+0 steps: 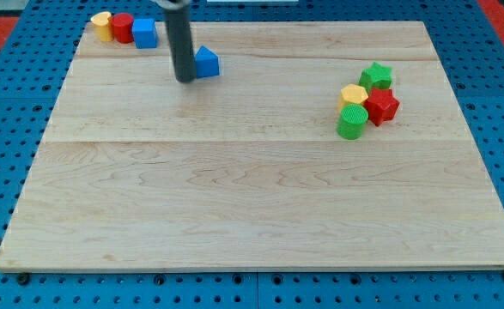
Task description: Move the blue cube towards yellow hexagon
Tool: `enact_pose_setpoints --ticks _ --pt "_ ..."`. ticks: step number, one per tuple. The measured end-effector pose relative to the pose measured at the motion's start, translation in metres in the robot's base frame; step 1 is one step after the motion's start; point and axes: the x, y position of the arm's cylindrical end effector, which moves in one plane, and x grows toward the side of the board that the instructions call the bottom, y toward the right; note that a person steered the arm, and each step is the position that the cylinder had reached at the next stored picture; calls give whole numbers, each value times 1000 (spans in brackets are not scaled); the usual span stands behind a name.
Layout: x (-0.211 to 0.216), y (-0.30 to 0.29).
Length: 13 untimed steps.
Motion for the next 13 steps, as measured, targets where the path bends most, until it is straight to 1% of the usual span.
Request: enact_pose_setpoints --ticks 1,2,3,4,5,6,7,8,10,11,12,13 --pt "-10 -4" --pt "-9 70" --pt "14 156" --pt "40 220" --pt "24 225" --pt "-3 120" --pt "-75 83" --pt "-101 46" --pt "-100 -55" --pt "-77 -73" --pt "-30 -71" --pt "-27 -74"
